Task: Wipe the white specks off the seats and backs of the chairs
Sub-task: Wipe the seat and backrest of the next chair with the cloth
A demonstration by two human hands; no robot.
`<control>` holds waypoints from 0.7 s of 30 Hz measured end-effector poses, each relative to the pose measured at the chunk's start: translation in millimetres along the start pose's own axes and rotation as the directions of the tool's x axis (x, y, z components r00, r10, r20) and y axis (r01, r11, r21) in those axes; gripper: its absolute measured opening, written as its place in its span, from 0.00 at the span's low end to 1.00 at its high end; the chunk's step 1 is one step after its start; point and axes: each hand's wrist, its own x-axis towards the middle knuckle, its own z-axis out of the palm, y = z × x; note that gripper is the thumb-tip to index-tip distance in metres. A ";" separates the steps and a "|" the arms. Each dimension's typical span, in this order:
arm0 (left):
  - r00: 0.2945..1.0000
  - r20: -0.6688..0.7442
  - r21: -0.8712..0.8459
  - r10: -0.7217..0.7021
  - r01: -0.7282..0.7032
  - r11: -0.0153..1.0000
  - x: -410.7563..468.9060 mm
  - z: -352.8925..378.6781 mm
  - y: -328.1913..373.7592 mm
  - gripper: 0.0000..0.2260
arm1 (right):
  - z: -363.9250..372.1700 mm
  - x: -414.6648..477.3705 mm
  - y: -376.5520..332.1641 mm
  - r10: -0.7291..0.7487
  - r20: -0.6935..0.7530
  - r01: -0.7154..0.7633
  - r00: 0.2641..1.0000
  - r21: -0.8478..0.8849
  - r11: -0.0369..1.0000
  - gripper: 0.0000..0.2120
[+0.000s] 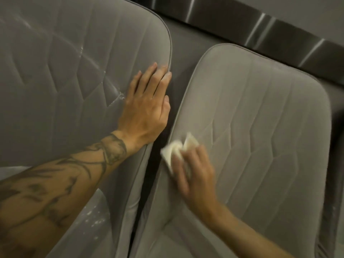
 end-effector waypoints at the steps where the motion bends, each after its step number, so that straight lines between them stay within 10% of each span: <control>1: 1.000 0.003 -0.002 -0.004 0.004 1.000 -0.3 -0.4 -0.1 0.25 | -0.4 -20.5 -1.1 -0.054 0.093 0.055 0.994 -0.008 0.998 0.09; 3: 1.000 0.010 -0.003 -0.007 0.007 1.000 -1.0 -1.4 0.8 0.25 | -10.0 -15.5 9.2 -0.151 0.160 0.162 0.976 -0.056 0.985 0.11; 9: 1.000 0.015 -0.016 -0.009 0.009 1.000 0.2 -1.9 0.1 0.25 | -39.3 136.3 25.0 0.134 -0.385 -0.159 0.913 -0.032 0.987 0.12; 15: 1.000 0.011 0.036 0.002 -0.002 0.999 0.5 -1.6 0.2 0.25 | -0.6 -5.8 -13.5 -0.017 0.036 0.016 0.999 0.025 1.000 0.12; 18: 1.000 0.027 0.018 -0.008 0.008 1.000 0.3 -2.8 1.1 0.25 | 3.3 -75.4 -24.3 -0.176 0.350 0.154 0.920 0.089 0.984 0.10; 21: 0.999 0.045 0.030 -0.010 0.008 1.000 0.3 -4.2 0.9 0.25 | -6.4 -64.0 -3.8 -0.200 0.338 0.199 0.920 0.039 0.979 0.09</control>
